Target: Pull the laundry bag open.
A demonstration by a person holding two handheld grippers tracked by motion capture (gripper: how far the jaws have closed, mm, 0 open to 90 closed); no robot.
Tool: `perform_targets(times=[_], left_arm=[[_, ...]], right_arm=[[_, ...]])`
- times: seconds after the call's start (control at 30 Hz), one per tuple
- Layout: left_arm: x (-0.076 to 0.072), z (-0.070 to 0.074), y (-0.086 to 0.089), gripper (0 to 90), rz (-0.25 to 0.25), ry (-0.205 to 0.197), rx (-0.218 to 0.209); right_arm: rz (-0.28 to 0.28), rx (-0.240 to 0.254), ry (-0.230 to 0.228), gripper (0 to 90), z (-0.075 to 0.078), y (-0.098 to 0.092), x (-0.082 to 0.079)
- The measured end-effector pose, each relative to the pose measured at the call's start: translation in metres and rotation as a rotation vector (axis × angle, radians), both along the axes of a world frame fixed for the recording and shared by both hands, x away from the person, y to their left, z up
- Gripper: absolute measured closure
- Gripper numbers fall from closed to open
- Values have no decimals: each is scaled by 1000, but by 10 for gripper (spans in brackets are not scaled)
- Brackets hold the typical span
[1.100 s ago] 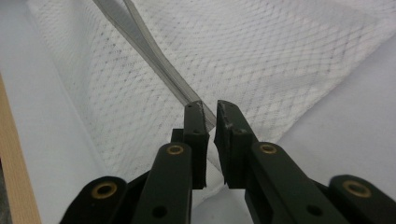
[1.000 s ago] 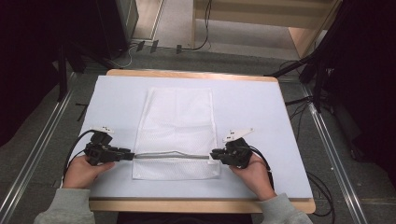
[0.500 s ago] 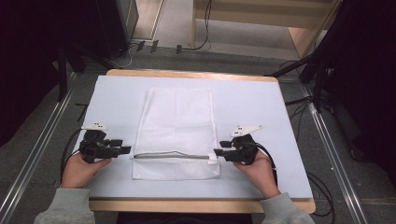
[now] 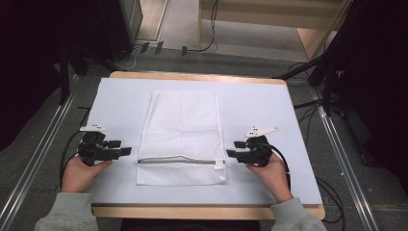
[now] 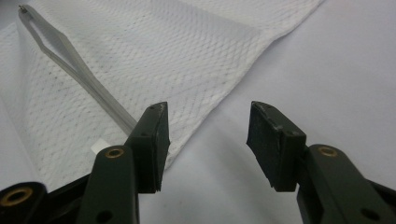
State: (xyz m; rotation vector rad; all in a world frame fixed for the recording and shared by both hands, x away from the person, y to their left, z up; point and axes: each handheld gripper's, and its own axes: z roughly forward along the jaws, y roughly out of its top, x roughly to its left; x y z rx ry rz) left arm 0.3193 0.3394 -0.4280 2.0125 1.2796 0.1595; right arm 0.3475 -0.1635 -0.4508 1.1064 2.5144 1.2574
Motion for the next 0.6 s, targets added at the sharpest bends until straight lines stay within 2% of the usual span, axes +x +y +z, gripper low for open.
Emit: perform_targets(times=[0.6], left_arm=[[4, -2, 8, 354, 32, 10, 15]], right_arm=[[-102, 11, 5, 407, -4, -23, 10]])
